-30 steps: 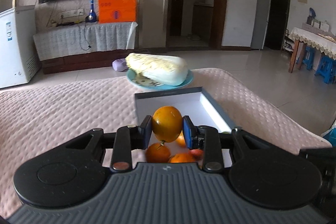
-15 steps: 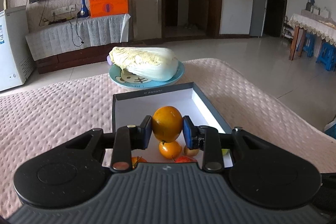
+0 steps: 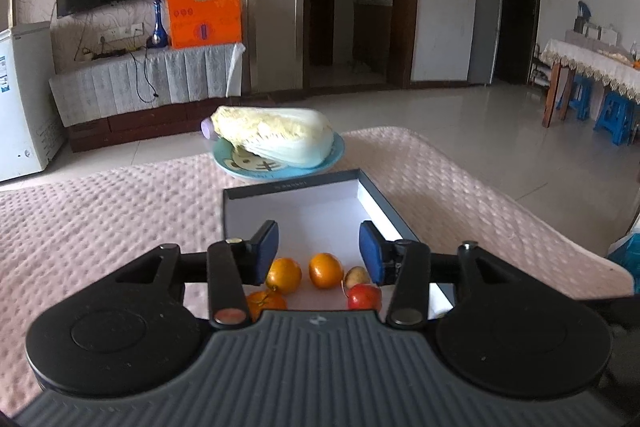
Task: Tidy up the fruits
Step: 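Lower the green tomato into the box and open the right tool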
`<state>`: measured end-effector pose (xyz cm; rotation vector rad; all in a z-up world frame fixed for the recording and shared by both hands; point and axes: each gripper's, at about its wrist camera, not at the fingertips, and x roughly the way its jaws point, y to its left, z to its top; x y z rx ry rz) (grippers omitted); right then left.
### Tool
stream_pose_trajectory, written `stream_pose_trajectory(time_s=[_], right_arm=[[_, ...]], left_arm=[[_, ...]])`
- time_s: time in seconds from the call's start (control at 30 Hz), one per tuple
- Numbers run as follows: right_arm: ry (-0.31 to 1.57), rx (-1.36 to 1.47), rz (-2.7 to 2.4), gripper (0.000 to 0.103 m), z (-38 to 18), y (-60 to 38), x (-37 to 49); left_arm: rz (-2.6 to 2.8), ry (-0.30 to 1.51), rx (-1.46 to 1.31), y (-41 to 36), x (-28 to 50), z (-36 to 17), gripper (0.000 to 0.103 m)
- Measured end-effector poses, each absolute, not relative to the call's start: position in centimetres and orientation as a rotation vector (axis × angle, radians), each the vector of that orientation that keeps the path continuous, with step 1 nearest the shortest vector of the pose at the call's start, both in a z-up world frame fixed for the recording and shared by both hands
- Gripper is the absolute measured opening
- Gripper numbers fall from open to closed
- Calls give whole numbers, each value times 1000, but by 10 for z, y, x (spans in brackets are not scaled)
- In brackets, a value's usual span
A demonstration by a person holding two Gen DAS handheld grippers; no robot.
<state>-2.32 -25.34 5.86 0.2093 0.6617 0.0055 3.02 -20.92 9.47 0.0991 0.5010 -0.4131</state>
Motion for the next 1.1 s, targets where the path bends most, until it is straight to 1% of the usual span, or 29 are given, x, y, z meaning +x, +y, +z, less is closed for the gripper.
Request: stream_pose_trajectory(time_s=[0.17, 0.3, 0.37, 0.5, 0.53, 0.57, 0.7, 0.77, 0.87, 1.07, 1.1], right_arm=[[654, 194, 6, 30, 59, -246, -18], [654, 181, 9, 30, 58, -239, -12], [654, 177, 9, 29, 58, -237, -9], [666, 181, 5, 29, 55, -234, -1], [666, 181, 5, 29, 55, -232, 0], [665, 179, 6, 29, 55, -230, 1], [672, 172, 1, 29, 52, -224, 6], [672, 172, -6, 29, 52, -223, 9], [680, 178, -16, 30, 49, -223, 16], [696, 176, -73, 32, 41, -230, 33], [702, 184, -80, 40, 39, -232, 35]], left_arm=[[-417, 488, 90, -172, -2, 102, 61], [-414, 492, 88, -140, -31, 103, 67], [-406, 505, 77, -124, -44, 101, 73], [-384, 526, 87, -102, -69, 96, 75], [-376, 522, 90, -97, -76, 94, 76], [-372, 517, 89, -93, -81, 93, 80], [-366, 501, 90, -80, -96, 93, 85], [-376, 465, 70, -78, -102, 98, 94], [-399, 411, 46, -73, -113, 105, 100], [-347, 405, 86, -73, -120, 111, 101], [-353, 413, 71, -70, -120, 112, 101]])
